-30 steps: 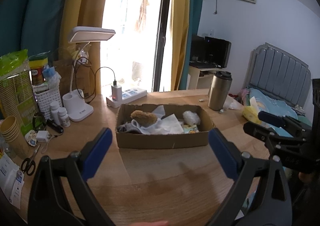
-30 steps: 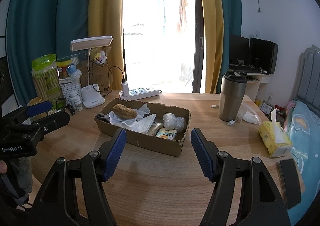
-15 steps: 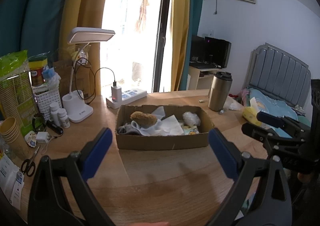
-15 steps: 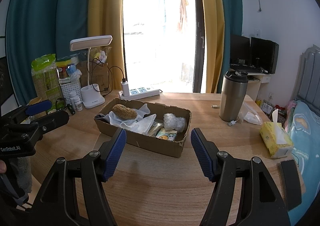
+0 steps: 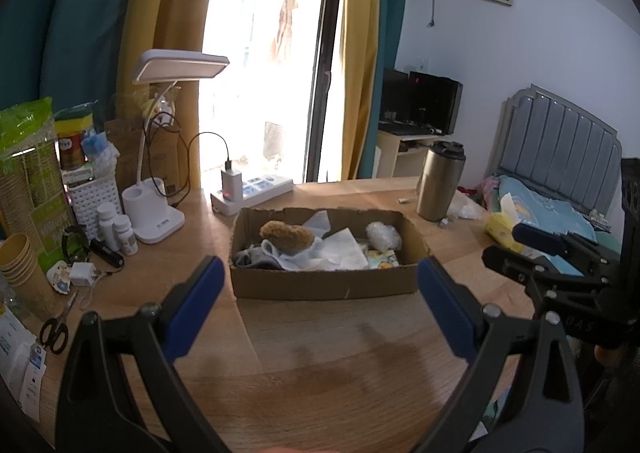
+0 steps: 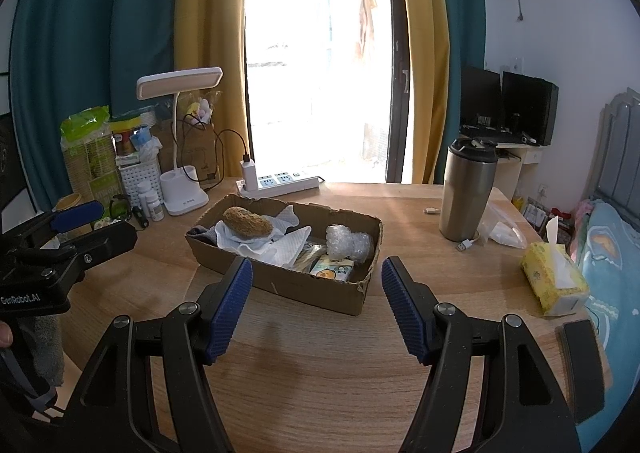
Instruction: Organize soft objects
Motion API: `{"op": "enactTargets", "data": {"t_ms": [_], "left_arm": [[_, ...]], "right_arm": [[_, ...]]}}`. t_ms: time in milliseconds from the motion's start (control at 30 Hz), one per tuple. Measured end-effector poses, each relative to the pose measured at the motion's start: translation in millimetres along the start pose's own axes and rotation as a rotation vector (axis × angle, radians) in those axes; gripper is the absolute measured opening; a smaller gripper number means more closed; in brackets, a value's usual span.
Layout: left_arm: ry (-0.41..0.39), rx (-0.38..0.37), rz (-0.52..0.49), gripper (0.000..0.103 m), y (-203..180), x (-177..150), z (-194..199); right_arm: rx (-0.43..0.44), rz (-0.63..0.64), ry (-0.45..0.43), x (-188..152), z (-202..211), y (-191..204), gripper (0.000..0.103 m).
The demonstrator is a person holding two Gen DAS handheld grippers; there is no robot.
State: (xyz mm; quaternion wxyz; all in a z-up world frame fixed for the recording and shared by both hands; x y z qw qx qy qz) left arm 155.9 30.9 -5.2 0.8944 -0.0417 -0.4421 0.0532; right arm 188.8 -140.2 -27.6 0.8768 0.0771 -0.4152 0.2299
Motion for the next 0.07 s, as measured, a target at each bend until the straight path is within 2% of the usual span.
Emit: {"op": "enactTargets", "data": {"t_ms": [67], "left_arm": [[0.003,-0.003,-0.003,0.098,-0.7,-1.0,-2.0]], "right_arm": [[0.001,0.000,0.003,-0.4,-1.9,0.8,0.071]]}}
Point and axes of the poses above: each gripper's, at about its wrist camera, not at the fingertips, and z roughly against the way its jaws point, y to its left, x to its top, the point moved 8 cm from there along -z, roughly the way its jaws point, and after that the axes turned 11 degrees about y, right-handed, at the moved point
